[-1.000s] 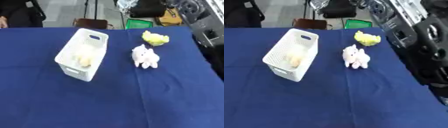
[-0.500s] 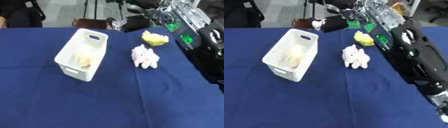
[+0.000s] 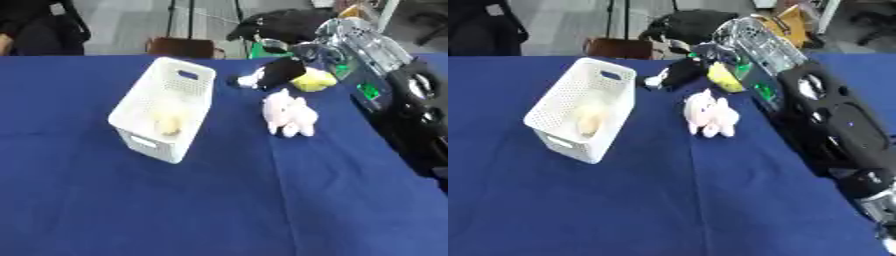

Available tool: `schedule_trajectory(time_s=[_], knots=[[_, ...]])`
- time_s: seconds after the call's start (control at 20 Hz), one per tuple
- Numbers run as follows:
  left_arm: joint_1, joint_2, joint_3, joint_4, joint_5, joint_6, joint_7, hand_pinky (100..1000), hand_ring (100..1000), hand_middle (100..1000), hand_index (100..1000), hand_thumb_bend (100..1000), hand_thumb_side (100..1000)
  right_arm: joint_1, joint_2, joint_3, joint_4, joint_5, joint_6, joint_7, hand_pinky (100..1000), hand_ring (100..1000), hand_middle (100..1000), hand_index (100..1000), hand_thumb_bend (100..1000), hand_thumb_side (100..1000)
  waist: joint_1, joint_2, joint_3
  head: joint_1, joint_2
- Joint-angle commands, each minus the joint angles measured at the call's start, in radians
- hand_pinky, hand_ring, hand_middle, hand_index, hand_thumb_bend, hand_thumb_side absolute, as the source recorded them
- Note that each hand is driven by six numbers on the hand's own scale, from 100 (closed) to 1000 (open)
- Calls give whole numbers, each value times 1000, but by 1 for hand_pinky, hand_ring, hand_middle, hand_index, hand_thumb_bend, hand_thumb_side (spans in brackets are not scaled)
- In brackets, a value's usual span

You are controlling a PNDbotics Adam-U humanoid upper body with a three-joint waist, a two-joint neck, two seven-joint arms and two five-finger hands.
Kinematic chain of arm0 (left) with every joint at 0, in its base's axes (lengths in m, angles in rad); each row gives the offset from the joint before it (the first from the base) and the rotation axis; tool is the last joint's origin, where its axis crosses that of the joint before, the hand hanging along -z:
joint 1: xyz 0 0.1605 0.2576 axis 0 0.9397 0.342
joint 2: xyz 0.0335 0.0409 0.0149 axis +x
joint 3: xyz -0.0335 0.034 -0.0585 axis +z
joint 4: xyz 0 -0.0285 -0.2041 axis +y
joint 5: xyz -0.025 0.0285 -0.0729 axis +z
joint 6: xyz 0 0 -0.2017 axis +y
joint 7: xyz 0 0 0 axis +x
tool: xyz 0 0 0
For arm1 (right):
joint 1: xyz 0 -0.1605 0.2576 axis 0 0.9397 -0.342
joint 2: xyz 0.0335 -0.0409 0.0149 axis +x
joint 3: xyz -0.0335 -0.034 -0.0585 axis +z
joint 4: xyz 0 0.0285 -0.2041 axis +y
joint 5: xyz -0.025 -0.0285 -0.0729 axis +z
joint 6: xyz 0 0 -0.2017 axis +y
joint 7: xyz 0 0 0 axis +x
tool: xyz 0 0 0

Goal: Pick up objects on the table and place them in the box.

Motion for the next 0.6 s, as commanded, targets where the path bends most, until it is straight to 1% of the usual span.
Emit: schedule_trajectory(time_s=[0.05, 0.15, 0.2, 0.35, 0.45, 0.5, 0.55, 0.6], knots=[[-4, 24, 2, -14, 2, 1, -5, 734, 706, 715, 703, 100, 530, -2, -55, -16, -31, -28, -5, 38, 951, 1000, 949, 1000, 465, 905, 0, -23, -2, 3, -5], [-4, 24, 2, -14, 2, 1, -6, 734, 706, 715, 702, 100, 530, 15, -79, -15, -53, -35, -4, 63, 952, 1000, 953, 1000, 444, 895, -1, -23, -3, 4, -5], [-4, 24, 2, -14, 2, 1, -7, 734, 706, 715, 702, 100, 531, 21, -88, -14, -63, -36, -1, 73, 952, 1000, 950, 1000, 417, 892, -2, -22, -3, 5, -5], [-5, 25, 2, -14, 1, 2, -10, 734, 706, 715, 702, 100, 532, 51, -120, -12, -93, -36, 11, 93, 953, 1000, 958, 1000, 415, 880, -2, -21, -6, 6, -6], [-5, 25, 2, -14, 1, 2, -12, 734, 704, 714, 702, 100, 532, 72, -139, -13, -112, -39, 18, 106, 964, 1000, 974, 1000, 442, 826, -2, -20, -7, 7, -6], [-5, 25, 3, -14, 2, 2, -13, 734, 704, 714, 702, 100, 532, 82, -149, -15, -124, -42, 21, 115, 964, 1000, 974, 1000, 442, 826, -2, -20, -7, 7, -6], [-5, 25, 3, -14, 1, 2, -14, 734, 701, 712, 701, 100, 533, 94, -160, -19, -136, -45, 25, 124, 973, 1000, 993, 1000, 503, 795, -2, -19, -8, 7, -6], [-5, 25, 2, -14, 1, 2, -15, 733, 700, 711, 700, 100, 532, 104, -169, -23, -150, -48, 30, 132, 973, 1000, 995, 1000, 506, 790, -2, -19, -8, 7, -7]])
